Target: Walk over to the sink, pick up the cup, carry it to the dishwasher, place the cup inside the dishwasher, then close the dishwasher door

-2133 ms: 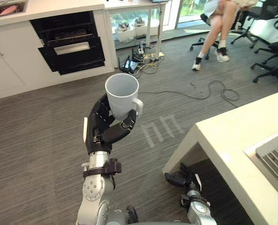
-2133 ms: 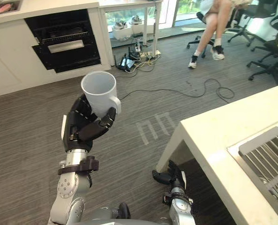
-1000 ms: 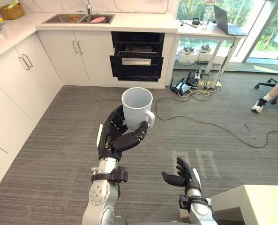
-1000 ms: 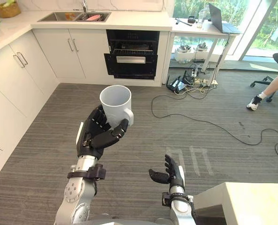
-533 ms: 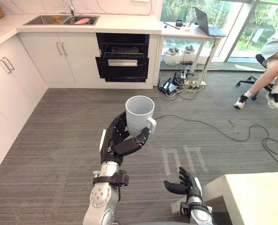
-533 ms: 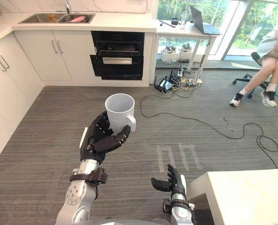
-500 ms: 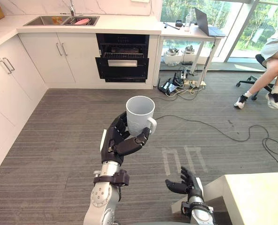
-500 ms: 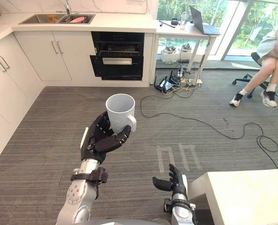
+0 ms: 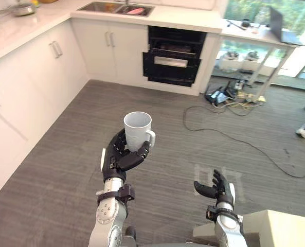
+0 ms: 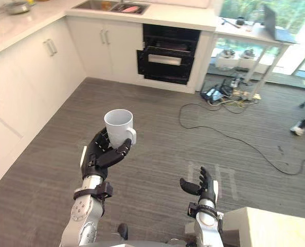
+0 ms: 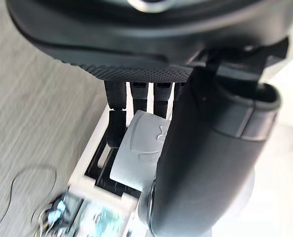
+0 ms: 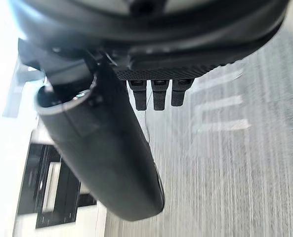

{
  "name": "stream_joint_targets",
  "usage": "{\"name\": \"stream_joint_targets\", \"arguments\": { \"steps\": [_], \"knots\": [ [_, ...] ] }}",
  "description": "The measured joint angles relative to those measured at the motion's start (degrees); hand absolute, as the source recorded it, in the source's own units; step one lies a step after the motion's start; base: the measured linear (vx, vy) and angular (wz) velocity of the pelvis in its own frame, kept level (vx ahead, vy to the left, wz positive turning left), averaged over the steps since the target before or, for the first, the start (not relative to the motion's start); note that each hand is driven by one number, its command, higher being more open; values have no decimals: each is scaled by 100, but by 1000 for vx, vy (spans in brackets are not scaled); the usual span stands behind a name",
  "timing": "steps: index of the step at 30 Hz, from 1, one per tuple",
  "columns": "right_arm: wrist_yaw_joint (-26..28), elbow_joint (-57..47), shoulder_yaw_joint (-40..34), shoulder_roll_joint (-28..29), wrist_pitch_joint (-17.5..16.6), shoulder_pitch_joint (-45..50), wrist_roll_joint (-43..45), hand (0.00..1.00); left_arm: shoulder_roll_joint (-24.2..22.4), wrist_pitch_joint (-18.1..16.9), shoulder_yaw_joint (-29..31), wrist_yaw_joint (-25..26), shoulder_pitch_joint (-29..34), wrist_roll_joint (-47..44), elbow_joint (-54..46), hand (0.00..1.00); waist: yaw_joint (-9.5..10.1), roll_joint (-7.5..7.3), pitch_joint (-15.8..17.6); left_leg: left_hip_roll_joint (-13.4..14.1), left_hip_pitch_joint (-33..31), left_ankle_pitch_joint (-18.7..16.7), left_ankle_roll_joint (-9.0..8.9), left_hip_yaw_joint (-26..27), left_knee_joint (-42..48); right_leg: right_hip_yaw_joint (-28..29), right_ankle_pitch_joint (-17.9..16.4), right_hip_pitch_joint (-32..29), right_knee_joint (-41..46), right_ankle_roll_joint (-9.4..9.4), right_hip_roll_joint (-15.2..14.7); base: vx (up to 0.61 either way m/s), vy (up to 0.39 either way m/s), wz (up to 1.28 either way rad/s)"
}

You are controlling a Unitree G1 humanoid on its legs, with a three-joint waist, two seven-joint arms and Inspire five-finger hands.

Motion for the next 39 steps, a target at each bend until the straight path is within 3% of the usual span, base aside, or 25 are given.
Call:
{"name": "stream_joint_targets", "arguments": {
  "steps": [1,3,6,8,10,11,12,13,14,16,19,20,21,23,24,25,26,27,29,31,34,35,36,37,39],
  "knots": [
    [-40,4,-4,-83,1,-13,1,90,0,-4,-27,0,-4,0,-1,30,-3,52,40,129,-89,-64,91,339,179,-120,-49,-3,41,36,-56,-11,118,93],
    [-54,80,-1,-214,4,-83,7,90,-36,-4,-30,-3,32,0,7,30,12,202,81,186,-130,194,158,529,239,-261,-199,-17,219,170,-184,12,151,48],
    [-23,130,14,-154,7,-227,53,90,63,-4,45,-7,23,-1,10,30,10,173,88,-105,-177,21,306,533,312,-294,-322,-32,360,392,-502,104,164,20],
    [62,140,20,-142,12,-240,48,90,59,0,42,-69,28,1,5,30,10,106,125,-382,-151,-291,433,526,560,-318,-524,-26,805,501,-895,177,174,25],
    [119,165,45,-159,42,-280,47,90,49,2,42,-95,31,3,-16,30,-47,107,127,-546,-150,-514,559,452,750,-172,-536,-323,1758,346,-1222,277,196,36],
    [135,175,89,-141,85,-283,47,90,83,4,41,-119,26,6,-63,30,-131,70,153,-641,-77,-622,646,309,816,214,-414,-602,2525,23,-1340,329,180,57],
    [136,214,152,-100,121,-272,46,90,127,9,5,-143,36,8,-113,30,-188,21,208,-691,108,-712,704,158,785,856,-194,-898,3245,-253,-1277,296,117,64],
    [141,211,191,-74,125,-246,45,90,160,9,2,-144,36,8,-129,30,-235,-5,224,-689,182,-771,714,64,788,1131,-332,-987,3467,-183,-1130,316,55,62],
    [154,149,263,-36,123,-170,43,90,193,9,4,-144,35,8,-152,30,-255,-13,228,-662,329,-854,711,-66,755,1519,-631,-1197,3667,-131,-769,261,4,44],
    [188,123,302,8,123,-170,43,90,192,7,12,-142,31,8,-225,30,-246,-14,231,-639,537,-932,677,-176,629,1719,-878,-1636,3601,-151,-377,307,-16,37],
    [221,40,336,30,124,-136,45,90,183,7,2,-144,-17,8,-252,30,-264,-16,226,-681,835,-1031,449,-416,462,1742,-837,-2107,2555,-124,93,335,-54,50],
    [215,-104,352,29,123,-9,45,90,176,7,-24,-146,-27,7,-251,30,-269,-59,206,-741,930,-1147,315,-595,530,1791,-593,-2085,1982,-158,176,499,-142,100],
    [215,-280,408,-38,128,180,47,90,78,29,-78,-171,-24,8,-210,30,-313,29,195,-673,969,-1345,140,-786,782,1645,-298,-1897,1981,-157,195,541,-174,88],
    [234,-505,468,-117,142,338,47,90,-73,36,-104,-185,23,7,-220,30,-244,167,161,-434,928,-1401,12,-672,1185,1408,-306,-1679,1987,-157,268,446,-150,61],
    [245,-747,536,-115,142,449,47,90,-163,36,-115,-195,21,7,-234,30,-250,204,177,-216,798,-1353,-51,-538,1818,1246,-318,-1359,1866,-179,359,342,-140,54],
    [245,-892,579,-115,142,513,47,90,-171,36,-132,-201,22,7,-250,30,-248,210,182,-97,672,-1280,-61,-518,2281,1185,-333,-1168,1756,-204,424,415,-191,52],
    [244,-1218,673,-130,131,621,51,90,-179,36,-146,-232,30,7,-307,30,-218,205,198,171,270,-925,-10,-485,3467,1147,-368,-759,1485,-260,527,397,-152,15],
    [241,-1444,711,-116,74,650,54,90,-155,36,-152,-261,84,6,-413,30,-105,204,209,451,-42,-967,33,-324,4289,1195,-387,-381,1234,-291,607,389,-115,-3],
    [208,-1720,684,-109,-7,660,96,90,-162,35,-158,-373,135,5,-544,30,31,201,211,677,-462,-1182,48,-246,4711,1276,-389,41,843,-295,611,391,-28,-22],
    [157,-1842,665,-128,-23,634,104,90,-164,35,-140,-439,140,4,-634,30,111,191,217,765,-840,-1350,35,-245,4357,1319,-397,286,589,-287,537,300,68,-18],
    [125,-1828,617,-130,-21,607,145,90,-170,34,-128,-461,139,7,-682,30,226,167,224,561,-1193,-1261,-28,-303,2843,1451,-766,495,456,49,184,338,240,-24],
    [124,-1754,558,-149,-18,620,159,90,-184,46,-147,-462,144,8,-679,30,207,259,174,466,-1197,-975,-40,-392,1962,1464,-961,549,463,239,119,347,311,-19],
    [124,-1541,518,-113,11,592,159,90,-136,53,-142,-465,153,8,-668,30,226,210,141,364,-1109,-446,-104,-344,2005,1581,-1181,612,546,341,-22,360,322,-16],
    [126,-1495,522,-47,60,614,158,90,-106,60,-114,-443,153,8,-667,30,207,97,130,265,-1092,-619,-26,-281,2080,1653,-1212,624,565,303,-145,379,331,-12],
    [125,-1519,525,83,84,694,154,90,-29,84,-118,-425,136,8,-670,30,224,5,138,146,-1139,-1169,143,-120,2662,1940,-1205,569,999,316,-387,449,391,-17]
  ]
}}
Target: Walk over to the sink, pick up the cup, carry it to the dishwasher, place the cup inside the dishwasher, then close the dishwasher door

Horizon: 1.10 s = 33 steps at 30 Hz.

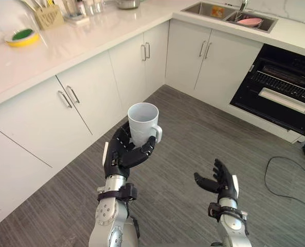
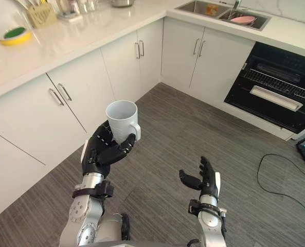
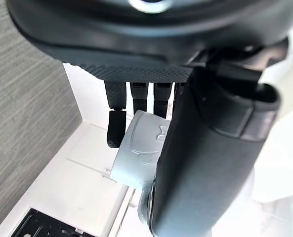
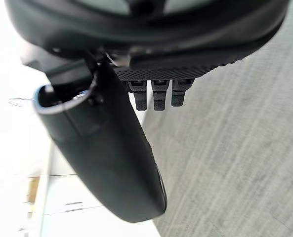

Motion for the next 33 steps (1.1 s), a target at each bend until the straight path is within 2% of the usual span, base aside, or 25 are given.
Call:
{"name": "stream_joint_targets", "arguments": {
  "steps": [3,4,5,7,10,11,12,13,14,15,16,17,19,21,22,24,25,26,27,28,29,30,31,32,33],
  "knots": [
    [6,-69,67,139,18,-52,-14,90,216,18,-32,21,-19,1,-7,30,-15,-100,4,-160,410,-396,164,304,53,323,179,-703,1767,115,-296,399,296,-35],
    [5,-70,108,207,27,-114,-40,90,282,18,-39,27,-30,4,-10,30,-38,-132,20,-190,708,-524,193,409,-52,424,217,-1095,2714,133,-318,301,96,-32],
    [7,-71,152,227,29,-160,-67,90,289,20,-48,75,-28,8,-10,30,-41,-139,23,-195,976,-582,180,486,-202,388,182,-1378,3229,72,-279,355,60,-36],
    [5,-83,172,239,27,-264,-93,90,288,9,-134,133,-44,15,-26,30,-141,-140,14,-187,1615,-630,151,596,-745,57,55,-2020,3630,-153,-98,372,-4,-26],
    [5,-75,160,239,24,-426,-131,90,288,-21,-188,132,-77,14,-17,30,-224,-126,12,-97,2061,-654,-39,808,-1175,-397,13,-2752,3095,-249,28,345,-71,-37],
    [1,-55,142,237,24,-484,-134,90,292,-22,-192,130,-140,14,38,30,-301,-123,13,-49,2249,-630,-194,878,-1377,-726,60,-3015,2477,-315,80,412,-118,-24],
    [-1,13,134,232,22,-539,-135,90,297,-27,-172,129,-209,14,127,30,-355,-135,6,-29,2391,-627,-292,907,-1541,-909,251,-3138,1894,-431,159,424,-133,-20],
    [-2,116,123,224,22,-587,-143,90,310,-50,-142,127,-272,15,249,30,-421,-212,-44,-34,2557,-638,-423,950,-1701,-1047,750,-3184,1255,-581,285,609,-176,1],
    [-7,306,94,118,22,-619,-181,90,282,-67,-143,127,-349,19,554,30,-548,-101,-71,4,2772,-658,-540,825,-1839,-1067,1371,-3052,1131,-683,446,662,-171,-21],
    [-14,394,88,-8,65,-645,-180,90,184,-10,-147,130,-374,18,767,30,-532,126,-120,171,2894,-563,-612,754,-1922,-1131,1262,-2968,1146,-795,604,673,-169,-22],
    [-17,379,84,-45,69,-636,-180,90,133,13,-137,131,-376,19,810,30,-538,174,-127,196,2934,-489,-613,732,-1912,-1140,1173,-2947,1189,-825,630,536,-160,-30],
    [-27,369,-1,-63,104,-615,-177,90,-5,69,-139,131,-381,23,877,30,-602,222,-100,277,2949,-233,-608,645,-1578,-1214,1047,-2735,1216,-881,655,503,-186,2],
    [-72,192,-47,-60,141,-392,-170,90,-160,134,-178,132,-272,21,851,30,-608,230,-73,591,2583,510,-452,421,34,-1260,993,-2006,920,-954,739,464,-174,0],
    [-161,-473,30,-45,90,-182,-162,90,-154,60,-237,85,-42,120,404,30,-411,311,-83,943,1716,462,-388,216,2045,-1095,988,-1105,121,-961,969,398,-78,-53],
    [-180,-594,41,-49,34,-190,-160,90,-154,30,-237,81,-18,118,299,30,-368,308,-76,972,1464,413,-378,176,2277,-1055,986,-963,-40,-959,1000,371,3,-67],
    [-214,-901,40,-50,-74,-225,-155,90,-154,-36,-208,66,-7,117,40,30,-135,313,-78,1024,693,80,-168,175,2213,-886,940,-517,-483,-879,1018,366,83,-60],
    [-215,-910,42,-49,-87,-238,-155,90,-155,-45,-183,66,8,117,14,30,-90,304,-69,1019,567,-6,-117,179,1997,-836,899,-430,-528,-819,997,369,161,-52],
    [-222,-911,34,-43,-89,-245,-152,90,-157,-49,-116,64,30,117,10,30,-29,280,-54,938,404,-89,-20,171,1476,-751,746,-264,-574,-609,889,297,174,-37],
    [-224,-901,25,-49,-88,-239,-150,90,-159,-46,-88,69,54,116,16,30,-24,287,-48,879,331,-106,-31,150,1143,-727,662,-211,-561,-494,822,295,236,-28],
    [-230,-856,-9,-56,-86,-211,-130,90,-161,-45,-59,68,127,116,14,30,-29,292,-50,717,267,-82,-59,133,387,-677,460,-98,-513,-420,672,312,294,-14],
    [-239,-776,-80,-81,-86,-211,-97,90,-165,-45,-32,69,169,116,14,30,-30,298,-57,502,243,47,-111,28,-441,-635,302,-37,-445,-234,519,328,311,-10],
    [-242,-707,-100,-134,-87,-220,-93,90,-161,-46,-18,71,177,116,14,30,-30,306,-72,396,236,319,-155,-70,-794,-609,224,-28,-406,-132,463,381,350,-23],
    [-240,-469,-93,-148,-82,-265,-58,90,-129,-45,18,97,208,116,18,30,-17,244,-139,160,297,794,-65,-68,-837,-475,113,-18,-370,5,281,426,361,-15],
    [-238,-318,-78,-115,-48,-309,-48,90,-99,-46,79,134,195,116,17,30,-45,108,-149,19,239,644,37,11,-716,-408,113,-5,-441,42,111,444,368,-13],
    [-227,-268,-68,-100,-25,-327,-50,90,-99,-46,108,144,160,116,15,30,-70,51,-143,-43,120,457,146,52,-469,-317,144,12,-492,93,8,452,363,-7]
  ]
}}
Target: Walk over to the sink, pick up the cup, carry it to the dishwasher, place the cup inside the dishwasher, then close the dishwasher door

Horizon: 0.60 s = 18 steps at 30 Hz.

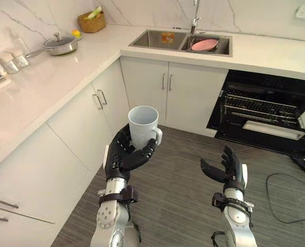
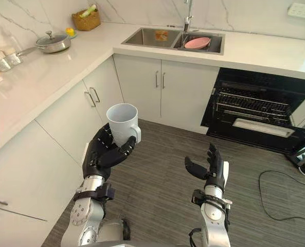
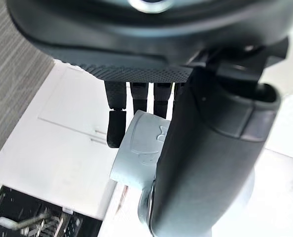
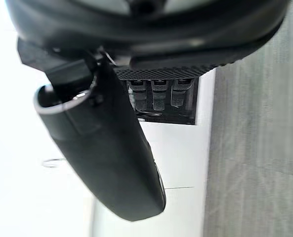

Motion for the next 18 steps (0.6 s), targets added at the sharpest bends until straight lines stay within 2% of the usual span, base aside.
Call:
{"name": "stream_joint_targets", "arguments": {
  "steps": [1,3,5,6,7,8,9,10,11,12,13,14,15,16,17,18],
  "knots": [
    [29,10,17,84,65,-40,-4,90,56,21,-9,68,-17,0,2,30,25,-69,23,-83,-17,-326,88,143,270,164,31,5,93,57,-140,448,344,-19],
    [54,8,23,200,67,-124,-15,90,144,55,-23,94,-20,1,2,30,16,-93,38,-175,187,-556,158,301,273,322,94,-268,829,159,-297,417,306,-26],
    [81,10,102,297,67,-225,-58,90,332,66,-46,109,-23,6,6,30,-28,-123,59,-265,764,-692,214,459,-54,559,348,-945,2550,153,-437,376,181,-30],
    [79,9,179,324,67,-266,-138,90,393,62,-48,136,-23,11,2,30,-73,-118,62,-264,1148,-714,208,522,-332,493,266,-1280,3250,10,-379,317,53,-31],
    [78,-4,230,325,66,-289,-168,90,396,58,-48,166,-23,12,-5,30,-82,-116,64,-249,1338,-724,194,580,-482,433,216,-1449,3479,-78,-346,291,-19,-45],
    [88,-77,277,355,62,-336,-204,90,395,36,-72,222,-27,45,-16,30,-95,-108,65,-202,1667,-787,169,697,-710,318,120,-1801,3717,-241,-253,278,-64,-52],
    [84,-184,320,355,33,-338,-238,90,398,11,-117,229,-31,115,-28,30,-146,-84,65,-156,1862,-836,91,786,-838,167,53,-2151,3669,-352,-165,268,-85,-46],
    [80,-216,329,353,14,-347,-238,90,400,-1,-136,230,-41,117,-28,30,-189,-95,56,-133,1930,-858,49,813,-878,64,39,-2312,3553,-376,-124,268,-115,-30],
    [75,-232,331,351,-22,-395,-237,90,400,-6,-139,234,-61,117,-19,30,-272,-116,43,-75,2064,-902,-52,869,-964,-195,26,-2616,3124,-438,-48,368,-167,-30],
    [57,-231,330,334,-25,-450,-237,90,403,-11,-103,248,-101,117,49,30,-309,-118,40,-14,2216,-902,-247,976,-1069,-465,119,-2852,2535,-562,57,318,-145,-35],
    [53,-230,332,329,-25,-474,-236,90,405,-11,-70,253,-115,118,90,30,-333,-127,35,-3,2292,-922,-328,1017,-1128,-577,271,-2913,2131,-624,122,445,-186,-18],
    [43,-236,337,293,-29,-480,-235,90,416,-37,-16,271,-160,125,245,30,-486,-166,7,-29,2409,-993,-484,899,-1148,-594,1332,-2824,1553,-738,303,426,-142,-2],
    [22,-238,299,149,-20,-472,-234,90,291,-14,-22,305,-244,126,541,30,-531,119,-11,155,2514,-1016,-558,697,-1237,-682,1253,-2702,1512,-842,482,505,-165,-8],
    [14,-272,290,81,-20,-485,-234,90,221,-10,-24,318,-242,126,595,30,-526,233,-16,214,2558,-995,-597,609,-1303,-679,1220,-2691,1487,-888,590,428,-124,-31],
    [15,-408,253,27,-19,-455,-225,90,87,0,-11,333,-272,128,651,30,-538,358,-2,303,2599,-896,-721,485,-1311,-711,1128,-2655,1480,-980,699,397,-147,-27],
    [4,-628,213,64,-17,-288,-197,90,-40,36,-15,337,-302,128,659,30,-556,378,17,401,2594,-768,-749,374,-1022,-795,1008,-2438,1394,-1001,756,395,-164,-10]
  ]
}}
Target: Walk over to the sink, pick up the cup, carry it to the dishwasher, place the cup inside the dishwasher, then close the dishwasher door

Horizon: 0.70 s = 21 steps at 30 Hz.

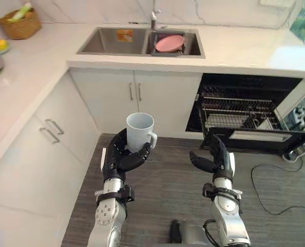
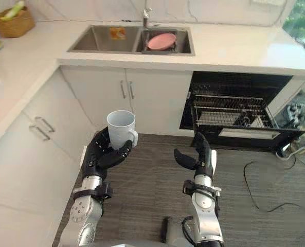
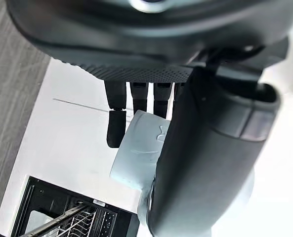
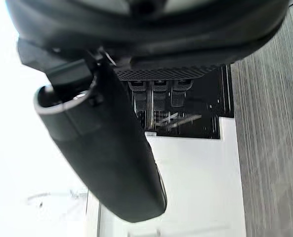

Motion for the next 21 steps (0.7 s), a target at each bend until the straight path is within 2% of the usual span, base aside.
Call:
{"name": "stream_joint_targets", "arguments": {
  "steps": [1,2,3,4,6,8,9,10,11,12,13,14,15,16,18,19,20,21],
  "knots": [
    [-10,-133,-5,23,0,115,31,90,-40,7,-6,7,-1,-3,1,30,-5,7,12,70,-31,85,29,-35,307,-27,-46,182,-80,-5,46,384,-182,11],
    [-7,-512,29,60,-2,389,89,90,-37,7,-62,-24,11,7,-16,30,5,8,50,305,-268,439,137,-139,1385,-54,-106,675,-349,-20,135,292,-141,8],
    [-7,-754,75,116,-8,527,94,90,-35,2,-76,-20,35,7,-52,30,20,-4,60,422,-472,678,187,-225,2001,-42,-124,925,-512,-32,161,329,-129,-12],
    [-5,-1279,229,123,-110,716,183,90,-30,-1,-90,-23,149,8,-249,30,87,-6,66,620,-947,628,230,-297,3090,56,-132,1344,-842,-40,229,275,-59,-27],
    [10,-1696,283,153,-257,782,300,90,-27,-11,-106,-28,234,10,-484,30,178,15,52,677,-1414,457,307,-290,3471,163,-138,1608,-1073,-42,253,249,-2,-31],
    [41,-1981,282,159,-407,752,341,90,-29,-102,-80,-30,284,42,-652,30,314,8,50,634,-1832,198,564,-253,3043,329,-233,1848,-1243,14,247,226,78,-35],
    [62,-1999,285,149,-464,718,443,90,-31,-138,-48,-27,309,65,-666,30,371,3,53,553,-1938,149,604,-297,2617,426,-307,1923,-1262,21,222,205,115,-42],
    [85,-1999,285,149,-484,697,558,90,-34,-136,-8,-28,343,101,-666,30,404,-7,58,432,-1976,133,626,-351,2134,499,-367,1988,-1262,92,165,232,163,-39],
    [105,-1997,285,141,-492,689,733,90,-39,-135,13,-20,406,103,-665,30,417,-11,58,197,-2027,144,617,-512,1458,592,-458,2061,-1258,219,53,258,217,-34],
    [111,-1982,284,134,-492,686,814,90,-40,-135,15,-17,446,104,-665,30,432,-11,58,-5,-2069,209,544,-698,958,677,-524,2089,-1252,327,-45,333,308,-40],
    [163,-1946,284,113,-495,681,993,90,-39,-134,12,-13,466,110,-665,30,454,-7,56,-227,-2070,425,517,-953,310,793,-615,2100,-1233,483,-143,298,291,-51],
    [227,-1878,292,101,-496,671,1079,90,-39,-129,13,3,475,115,-657,30,488,-26,49,-362,-1977,946,435,-1034,142,949,-683,2104,-1185,609,-230,339,348,-63],
    [271,-1825,380,115,-486,665,1203,90,-3,-128,27,18,473,120,-656,30,481,-69,14,-486,-1938,1129,455,-929,233,1087,-735,2136,-1181,767,-350,361,343,-50],
    [312,-1829,440,148,-487,676,1254,90,3,-130,53,20,471,128,-665,30,439,-143,6,-550,-1964,1014,526,-876,331,1109,-741,2138,-1206,779,-455,448,410,-39],
    [516,-1841,643,226,-488,643,1422,90,60,-119,40,26,370,128,-651,30,401,-413,4,-707,-2008,703,727,-603,588,1345,-730,2042,-1103,826,-697,360,300,-40],
    [577,-1840,707,253,-488,617,1425,90,92,-119,31,26,350,129,-645,30,402,-471,25,-747,-1946,663,776,-525,579,1419,-713,1967,-943,851,-759,303,232,-53],
    [720,-1824,778,247,-488,556,1424,90,164,-118,11,26,321,129,-591,30,399,-489,35,-764,-1783,558,823,-397,547,1463,-628,1722,-410,981,-822,330,233,-59],
    [828,-1698,812,249,-490,430,1423,90,245,-117,19,26,317,132,-533,30,396,-491,37,-771,-1507,479,852,-249,417,1436,-472,1473,233,1015,-892,253,161,-63]
  ]
}}
